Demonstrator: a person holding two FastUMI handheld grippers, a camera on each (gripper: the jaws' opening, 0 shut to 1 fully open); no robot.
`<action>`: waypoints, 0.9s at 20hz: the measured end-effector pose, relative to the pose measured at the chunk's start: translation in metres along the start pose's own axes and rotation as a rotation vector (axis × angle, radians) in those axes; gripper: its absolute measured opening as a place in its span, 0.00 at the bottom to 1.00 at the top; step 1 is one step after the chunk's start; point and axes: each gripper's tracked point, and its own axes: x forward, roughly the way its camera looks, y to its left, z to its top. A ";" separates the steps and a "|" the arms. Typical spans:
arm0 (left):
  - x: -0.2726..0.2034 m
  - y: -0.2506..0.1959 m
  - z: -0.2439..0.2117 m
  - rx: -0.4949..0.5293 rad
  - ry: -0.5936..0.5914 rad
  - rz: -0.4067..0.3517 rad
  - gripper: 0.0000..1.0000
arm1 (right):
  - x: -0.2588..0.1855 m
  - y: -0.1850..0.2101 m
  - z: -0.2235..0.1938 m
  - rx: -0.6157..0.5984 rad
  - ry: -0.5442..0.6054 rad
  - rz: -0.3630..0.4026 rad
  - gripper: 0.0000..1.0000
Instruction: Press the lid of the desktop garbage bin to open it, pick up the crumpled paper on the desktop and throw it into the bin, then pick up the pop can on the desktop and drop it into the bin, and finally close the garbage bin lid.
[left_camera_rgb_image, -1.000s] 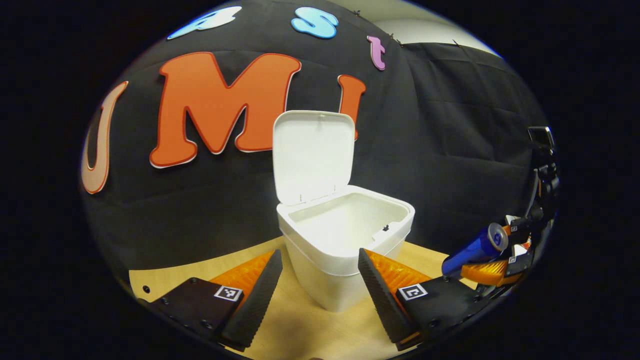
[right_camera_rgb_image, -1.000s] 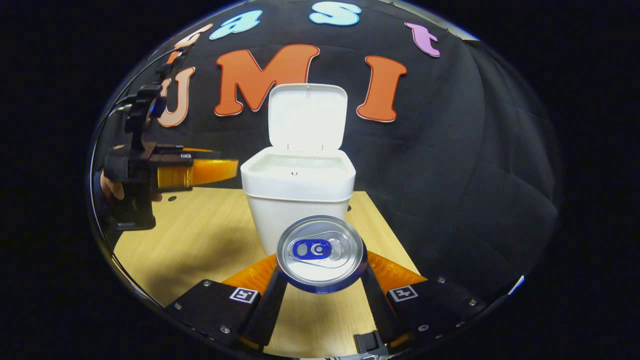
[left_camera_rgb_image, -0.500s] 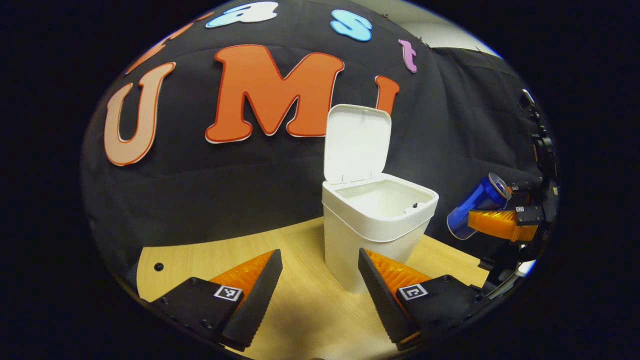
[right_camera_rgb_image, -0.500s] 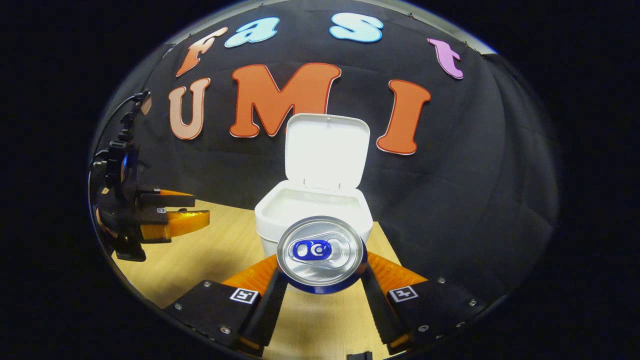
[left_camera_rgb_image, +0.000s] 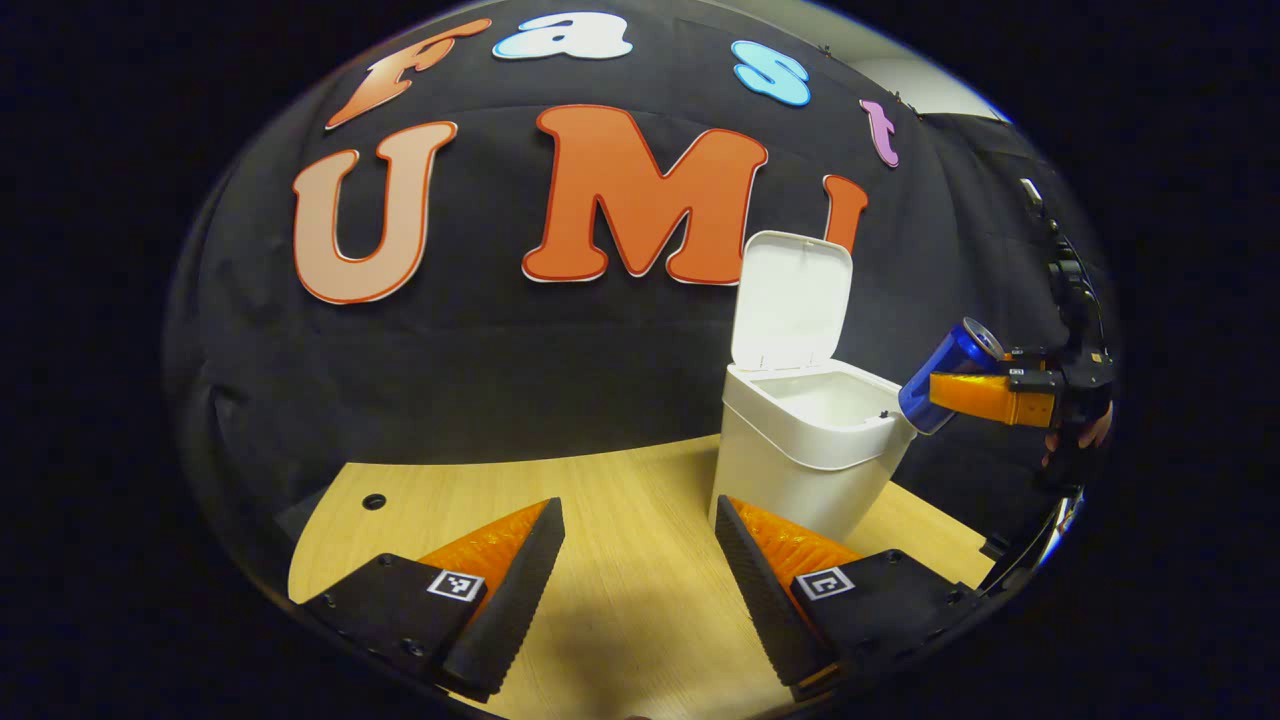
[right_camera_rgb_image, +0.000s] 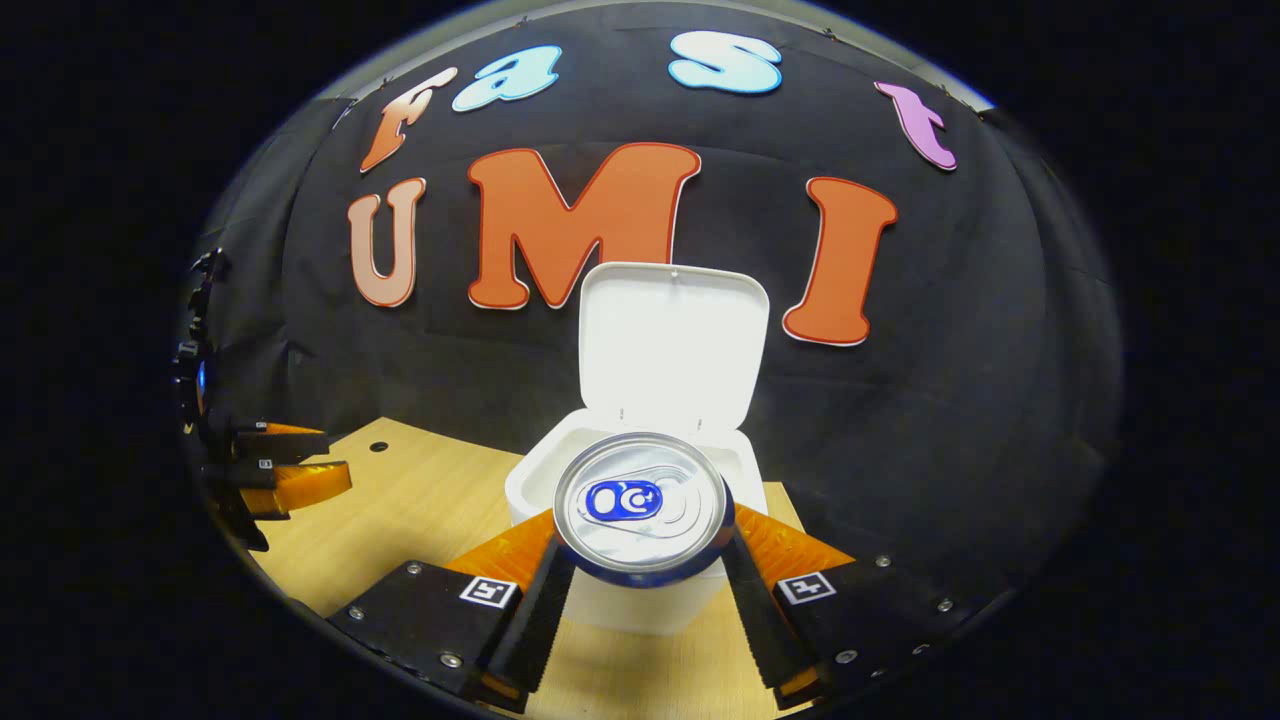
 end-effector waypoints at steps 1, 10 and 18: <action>-0.004 0.003 0.000 -0.008 -0.001 0.015 0.97 | 0.006 0.001 0.005 -0.010 -0.011 0.009 0.80; -0.050 0.044 -0.008 -0.057 -0.009 0.181 0.97 | 0.061 0.016 0.028 -0.065 -0.045 0.080 0.79; -0.093 0.073 -0.012 -0.067 -0.019 0.291 0.97 | 0.095 0.029 0.001 -0.077 0.018 0.099 0.80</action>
